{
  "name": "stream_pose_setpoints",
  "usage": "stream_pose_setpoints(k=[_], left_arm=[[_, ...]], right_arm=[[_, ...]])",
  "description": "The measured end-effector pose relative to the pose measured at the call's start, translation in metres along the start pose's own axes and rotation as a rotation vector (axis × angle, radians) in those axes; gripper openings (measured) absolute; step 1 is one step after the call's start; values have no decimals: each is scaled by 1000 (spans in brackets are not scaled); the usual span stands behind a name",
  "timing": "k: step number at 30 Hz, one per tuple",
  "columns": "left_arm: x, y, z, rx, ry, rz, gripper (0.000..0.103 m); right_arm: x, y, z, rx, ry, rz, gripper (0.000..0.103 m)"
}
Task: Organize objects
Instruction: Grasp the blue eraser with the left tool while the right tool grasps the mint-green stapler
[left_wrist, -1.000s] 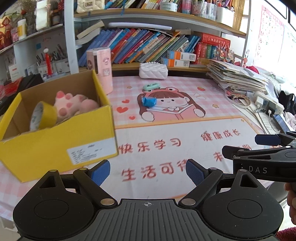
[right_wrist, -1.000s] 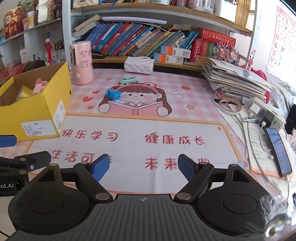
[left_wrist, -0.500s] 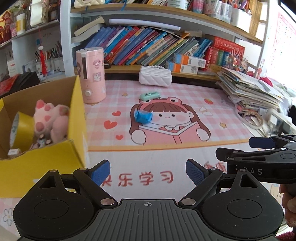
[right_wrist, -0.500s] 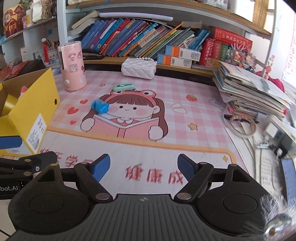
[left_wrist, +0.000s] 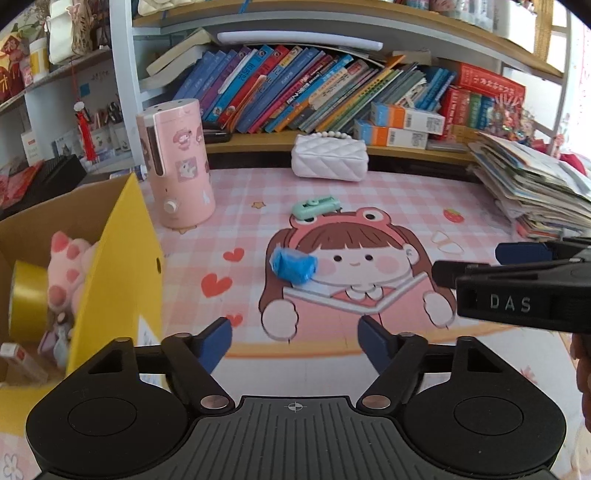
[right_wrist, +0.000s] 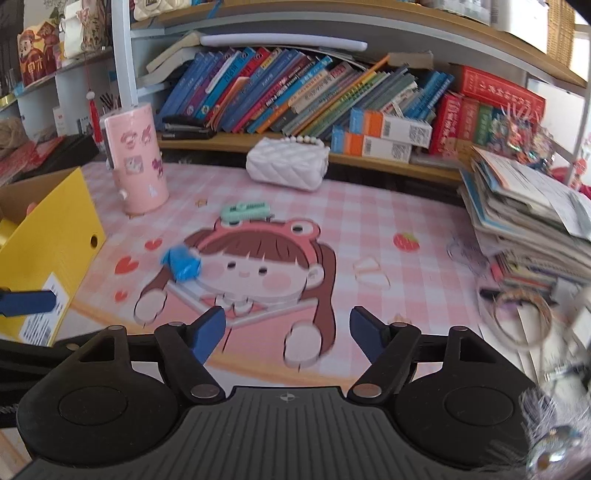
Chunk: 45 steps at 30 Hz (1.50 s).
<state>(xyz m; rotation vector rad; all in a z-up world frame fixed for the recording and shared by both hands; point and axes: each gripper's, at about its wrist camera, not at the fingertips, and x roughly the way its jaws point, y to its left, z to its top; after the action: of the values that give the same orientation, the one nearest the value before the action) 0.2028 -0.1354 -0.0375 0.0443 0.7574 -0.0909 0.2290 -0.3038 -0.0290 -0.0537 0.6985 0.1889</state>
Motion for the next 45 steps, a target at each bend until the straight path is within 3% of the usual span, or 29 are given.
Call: stream_pose_setpoints(k=[15, 20, 25, 31, 36, 45], left_arm=[[104, -9, 39, 11, 34, 63, 70], [127, -8, 40, 7, 63, 51, 46], [117, -5, 39, -1, 46, 60, 38], [71, 8, 30, -58, 33, 51, 38], [40, 9, 16, -58, 50, 53, 38], [13, 17, 9, -107, 28, 55, 38]], right_arm=[[77, -15, 48, -1, -21, 47, 66], [99, -13, 55, -27, -16, 63, 66], [120, -8, 62, -49, -18, 99, 67], [155, 2, 73, -62, -14, 149, 74], [192, 22, 80, -151, -14, 174, 76], [223, 30, 83, -148, 16, 179, 72]])
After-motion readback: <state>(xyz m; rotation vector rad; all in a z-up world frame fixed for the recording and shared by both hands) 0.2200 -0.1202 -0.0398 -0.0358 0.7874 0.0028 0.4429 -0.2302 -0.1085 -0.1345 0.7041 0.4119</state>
